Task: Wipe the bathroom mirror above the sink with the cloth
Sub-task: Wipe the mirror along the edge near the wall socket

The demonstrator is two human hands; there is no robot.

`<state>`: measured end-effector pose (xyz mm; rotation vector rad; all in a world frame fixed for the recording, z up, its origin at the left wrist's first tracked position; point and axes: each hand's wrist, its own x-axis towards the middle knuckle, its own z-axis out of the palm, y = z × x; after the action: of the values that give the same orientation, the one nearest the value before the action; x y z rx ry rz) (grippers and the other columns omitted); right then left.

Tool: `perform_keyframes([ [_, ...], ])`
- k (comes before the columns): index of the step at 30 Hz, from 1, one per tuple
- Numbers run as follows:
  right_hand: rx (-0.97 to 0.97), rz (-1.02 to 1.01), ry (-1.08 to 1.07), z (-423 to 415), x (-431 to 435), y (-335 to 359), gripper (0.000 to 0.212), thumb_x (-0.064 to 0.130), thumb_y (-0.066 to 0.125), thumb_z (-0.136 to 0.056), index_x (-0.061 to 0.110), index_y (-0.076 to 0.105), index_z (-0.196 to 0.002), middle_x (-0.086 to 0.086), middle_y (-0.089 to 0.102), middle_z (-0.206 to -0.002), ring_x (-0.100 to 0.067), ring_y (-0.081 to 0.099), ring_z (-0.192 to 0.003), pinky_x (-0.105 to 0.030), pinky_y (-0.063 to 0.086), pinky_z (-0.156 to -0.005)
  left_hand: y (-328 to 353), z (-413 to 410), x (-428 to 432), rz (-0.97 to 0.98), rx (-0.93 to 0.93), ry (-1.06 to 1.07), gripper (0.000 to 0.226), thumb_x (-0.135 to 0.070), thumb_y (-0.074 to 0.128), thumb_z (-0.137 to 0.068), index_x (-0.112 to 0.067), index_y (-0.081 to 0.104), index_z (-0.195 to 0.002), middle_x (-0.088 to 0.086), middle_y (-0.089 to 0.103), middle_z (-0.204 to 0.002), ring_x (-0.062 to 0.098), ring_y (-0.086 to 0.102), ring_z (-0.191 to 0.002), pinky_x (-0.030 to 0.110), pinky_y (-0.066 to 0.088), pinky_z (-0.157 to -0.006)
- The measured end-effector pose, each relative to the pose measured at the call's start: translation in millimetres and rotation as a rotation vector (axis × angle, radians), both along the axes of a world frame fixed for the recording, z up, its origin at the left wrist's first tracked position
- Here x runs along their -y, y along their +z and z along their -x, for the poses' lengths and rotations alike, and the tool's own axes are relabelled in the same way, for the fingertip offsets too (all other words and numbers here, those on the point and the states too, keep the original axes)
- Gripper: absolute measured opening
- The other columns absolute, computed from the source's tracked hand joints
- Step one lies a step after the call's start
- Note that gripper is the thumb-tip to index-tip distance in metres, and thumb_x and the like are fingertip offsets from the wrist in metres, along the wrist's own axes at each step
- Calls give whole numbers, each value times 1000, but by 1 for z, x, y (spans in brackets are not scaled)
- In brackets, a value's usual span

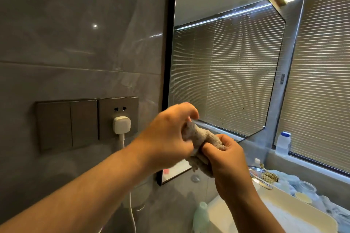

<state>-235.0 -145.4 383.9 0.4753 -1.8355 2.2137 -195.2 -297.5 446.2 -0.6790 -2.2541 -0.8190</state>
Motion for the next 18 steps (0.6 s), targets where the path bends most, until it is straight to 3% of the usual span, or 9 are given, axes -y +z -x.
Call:
perform_keyframes([
  [2,-4,9,31,-2,1,0,5,-13,53,-85,-9,53,-88,-29,57,-65,-23,59,-44,-23,44,-38,-10,1,-5,177,-186,39,30,-6,56,-75,-15,56,-104,1,56,-88,17,55,-73,29,51,-60],
  [5,-37,56,110,-7,5,3,11,-1,56,-92,-3,60,-82,-20,55,-62,-24,54,-48,-27,42,-41,-14,2,-9,332,-351,112,23,-9,49,-79,-14,51,-101,6,58,-86,26,56,-73,41,52,-59],
  [8,-14,215,298,-9,5,5,26,18,52,-89,9,72,-75,-16,63,-73,-24,63,-67,-32,53,-58,-13,-2,-11,334,-251,-9,27,-12,57,-81,-11,53,-108,2,61,-86,19,58,-73,37,52,-63],
  [11,-30,195,343,-9,2,6,30,26,55,-91,0,69,-88,-23,62,-86,-31,61,-83,-37,50,-72,-15,-4,-13,235,-96,-132,24,-14,51,-85,-16,50,-109,-4,58,-76,11,55,-62,31,50,-57],
  [15,-72,169,316,-7,0,5,29,23,52,-91,8,77,-90,-19,70,-82,-23,66,-68,-30,55,-56,-15,0,-12,137,-230,-32,20,-9,53,-78,-20,52,-95,-5,55,-80,11,52,-69,28,49,-60],
  [18,-41,260,309,-3,-2,3,32,29,65,-84,2,73,-99,-24,71,-89,-24,68,-67,-30,54,-51,-9,3,-8,120,-209,160,24,-28,57,-75,-25,53,-99,-9,53,-93,13,50,-87,33,50,-72],
])
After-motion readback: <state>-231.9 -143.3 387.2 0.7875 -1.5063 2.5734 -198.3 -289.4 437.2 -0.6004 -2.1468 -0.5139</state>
